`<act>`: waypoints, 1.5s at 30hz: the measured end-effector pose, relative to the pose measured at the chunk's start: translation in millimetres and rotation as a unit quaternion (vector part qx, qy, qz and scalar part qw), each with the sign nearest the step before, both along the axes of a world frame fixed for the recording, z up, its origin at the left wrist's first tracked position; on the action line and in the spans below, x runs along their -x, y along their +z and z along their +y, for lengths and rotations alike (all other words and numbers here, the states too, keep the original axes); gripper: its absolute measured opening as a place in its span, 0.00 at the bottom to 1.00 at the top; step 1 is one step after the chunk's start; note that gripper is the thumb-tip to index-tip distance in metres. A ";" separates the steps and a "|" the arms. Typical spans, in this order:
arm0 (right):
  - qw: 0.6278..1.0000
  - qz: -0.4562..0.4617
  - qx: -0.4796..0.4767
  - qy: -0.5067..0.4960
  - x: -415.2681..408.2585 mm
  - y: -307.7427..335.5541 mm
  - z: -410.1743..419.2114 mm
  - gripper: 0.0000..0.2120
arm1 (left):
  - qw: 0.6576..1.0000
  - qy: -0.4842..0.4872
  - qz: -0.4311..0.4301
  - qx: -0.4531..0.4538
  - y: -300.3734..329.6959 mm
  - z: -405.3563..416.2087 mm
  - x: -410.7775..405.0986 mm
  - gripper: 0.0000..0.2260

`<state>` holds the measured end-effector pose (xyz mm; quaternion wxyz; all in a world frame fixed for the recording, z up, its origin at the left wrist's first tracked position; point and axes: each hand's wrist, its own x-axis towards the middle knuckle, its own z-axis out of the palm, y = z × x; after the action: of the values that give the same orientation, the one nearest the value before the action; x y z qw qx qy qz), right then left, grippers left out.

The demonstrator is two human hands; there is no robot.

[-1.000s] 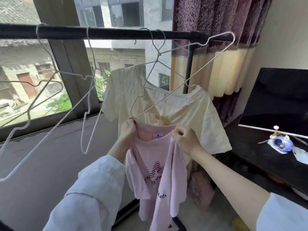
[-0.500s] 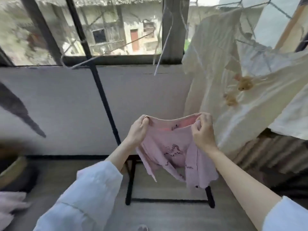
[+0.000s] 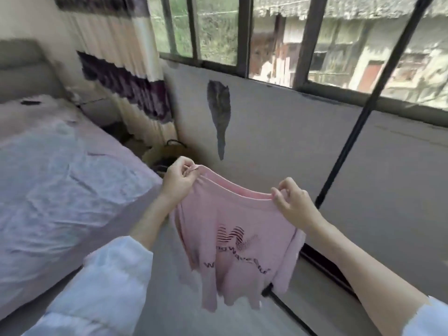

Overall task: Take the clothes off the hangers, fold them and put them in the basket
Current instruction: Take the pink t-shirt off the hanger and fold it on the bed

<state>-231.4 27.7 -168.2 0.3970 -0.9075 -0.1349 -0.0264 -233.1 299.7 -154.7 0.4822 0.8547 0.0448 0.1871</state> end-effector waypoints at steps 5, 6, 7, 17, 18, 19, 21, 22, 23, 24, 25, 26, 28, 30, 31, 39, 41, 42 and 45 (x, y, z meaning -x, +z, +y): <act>0.973 0.046 0.105 0.202 -41.3 11.4 151.4 0.19 | 0.993 0.113 -0.001 0.013 1.6 169.0 21.1 0.06; 0.966 0.046 0.134 0.218 -49.8 11.0 179.7 0.18 | 0.992 0.125 -0.003 0.012 1.2 197.5 22.1 0.05; 0.961 0.042 0.148 0.229 -60.2 8.6 212.1 0.16 | 0.990 0.139 -0.004 0.008 2.9 227.0 24.1 0.05; 0.976 -0.054 0.062 0.203 -131.6 0.0 462.4 0.11 | 0.967 0.246 0.012 -0.068 4.4 438.5 48.9 0.09; 0.978 -0.064 0.042 0.193 -138.1 -1.2 481.5 0.11 | 0.966 0.245 0.016 -0.078 4.5 453.5 52.6 0.11; 0.978 -0.079 0.034 0.188 -143.8 -1.6 499.4 0.11 | 0.966 0.243 0.020 -0.091 5.4 465.6 56.3 0.13; 0.976 -0.109 0.028 0.187 -163.9 -3.4 540.9 0.10 | 0.957 0.256 0.048 -0.130 3.2 496.3 55.0 0.22; 0.972 -0.120 0.018 0.204 -181.2 -5.5 575.8 0.09 | 0.945 0.279 0.068 -0.158 0.0 520.8 48.7 0.27; 0.969 -0.127 0.002 0.211 -190.1 -6.2 589.6 0.07 | 0.935 0.287 0.084 -0.189 0.0 530.9 44.8 0.28; 0.967 -0.127 -0.015 0.219 -197.7 -5.8 604.6 0.07 | 0.927 0.299 0.096 -0.204 0.0 541.6 39.6 0.25; 0.965 -0.128 -0.033 0.226 -207.0 -7.5 620.5 0.10 | 0.921 0.315 0.096 -0.206 -0.9 552.7 34.0 0.20; 0.962 -0.132 -0.042 0.234 -216.6 -8.6 636.8 0.13 | 0.916 0.334 0.092 -0.200 -2.4 565.2 26.8 0.17; 0.957 -0.123 -0.031 0.260 -246.2 -6.5 679.1 0.18 | 0.904 0.379 0.090 -0.177 -6.3 601.3 4.7 0.17; 0.956 -0.110 -0.017 0.271 -272.0 -2.6 716.4 0.20 | 0.886 0.423 0.093 -0.166 -9.0 633.5 -15.5 0.16; 0.955 -0.108 -0.007 0.275 -283.5 0.1 731.7 0.20 | 0.875 0.447 0.099 -0.158 -8.9 645.1 -23.8 0.15; 0.924 -0.178 0.074 0.330 -368.5 8.8 887.9 0.17 | 0.804 0.573 0.094 -0.128 -12.9 764.4 -94.3 0.16; 0.924 -0.202 0.073 0.316 -389.3 4.8 930.5 0.20 | 0.799 0.582 0.089 -0.122 -15.5 804.0 -116.3 0.17; 0.924 -0.206 0.072 0.314 -396.8 4.0 947.2 0.18 | 0.795 0.588 0.087 -0.121 -16.0 820.0 -125.4 0.17; 0.931 -0.199 0.070 0.297 -424.4 3.7 1022.3 0.11 | 0.785 0.607 0.059 -0.114 -19.4 894.8 -163.0 0.16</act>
<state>193.0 1050.0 -164.5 0.2873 -0.8276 -0.4759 -0.0774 -70.0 1194.4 -174.1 0.1648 0.7095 0.5609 0.3936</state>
